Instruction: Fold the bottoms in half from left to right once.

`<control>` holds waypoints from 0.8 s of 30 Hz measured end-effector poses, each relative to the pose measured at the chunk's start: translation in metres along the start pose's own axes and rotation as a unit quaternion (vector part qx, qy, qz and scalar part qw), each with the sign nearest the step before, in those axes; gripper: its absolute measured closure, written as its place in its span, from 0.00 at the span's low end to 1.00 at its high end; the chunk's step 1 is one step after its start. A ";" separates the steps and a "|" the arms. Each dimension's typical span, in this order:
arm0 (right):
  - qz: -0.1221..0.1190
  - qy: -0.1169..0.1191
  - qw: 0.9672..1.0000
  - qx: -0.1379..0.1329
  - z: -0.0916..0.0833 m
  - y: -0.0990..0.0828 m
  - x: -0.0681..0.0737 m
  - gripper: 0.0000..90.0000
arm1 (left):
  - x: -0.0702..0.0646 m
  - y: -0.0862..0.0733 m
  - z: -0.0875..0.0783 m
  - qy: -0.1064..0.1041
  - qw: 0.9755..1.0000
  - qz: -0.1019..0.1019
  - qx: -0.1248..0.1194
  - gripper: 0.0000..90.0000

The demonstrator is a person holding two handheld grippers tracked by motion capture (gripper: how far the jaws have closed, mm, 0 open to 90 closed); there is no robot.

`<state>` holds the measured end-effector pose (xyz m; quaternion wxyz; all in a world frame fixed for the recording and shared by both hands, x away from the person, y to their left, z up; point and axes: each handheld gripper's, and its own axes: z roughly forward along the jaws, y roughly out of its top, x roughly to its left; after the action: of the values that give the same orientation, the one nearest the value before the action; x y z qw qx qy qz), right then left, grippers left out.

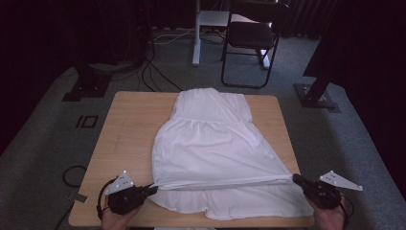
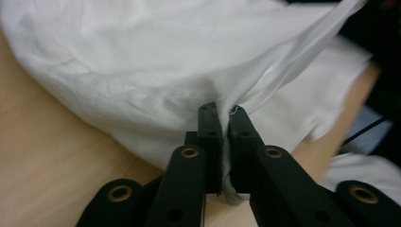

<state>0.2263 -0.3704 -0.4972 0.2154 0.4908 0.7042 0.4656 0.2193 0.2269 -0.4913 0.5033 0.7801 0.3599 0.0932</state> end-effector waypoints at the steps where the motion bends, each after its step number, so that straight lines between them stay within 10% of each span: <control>1: -0.001 -0.003 1.000 -0.003 -0.004 0.000 0.000 0.97 | -0.002 0.002 -0.001 0.002 1.000 0.007 -0.001 0.81; 9: 0.018 -0.009 0.997 0.072 -0.005 -0.030 -0.017 0.95 | 0.005 0.005 0.010 0.029 0.999 -0.003 0.021 0.61; 11: 0.021 -0.020 0.995 0.092 0.000 -0.036 -0.021 0.80 | 0.009 0.007 0.016 0.046 0.998 -0.006 0.031 0.58; 16: 0.034 -0.023 0.997 0.067 0.008 -0.027 -0.026 0.62 | 0.025 0.018 0.033 0.088 0.995 -0.005 0.043 0.51; 24: 0.011 -0.010 0.998 0.065 0.053 -0.001 -0.028 0.60 | 0.059 0.044 0.064 0.140 0.989 0.002 0.053 0.46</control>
<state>0.2775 -0.3720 -0.5274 0.1845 0.5165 0.7252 0.4163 0.3146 0.2092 -0.4972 0.4058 0.7857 0.4296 0.1827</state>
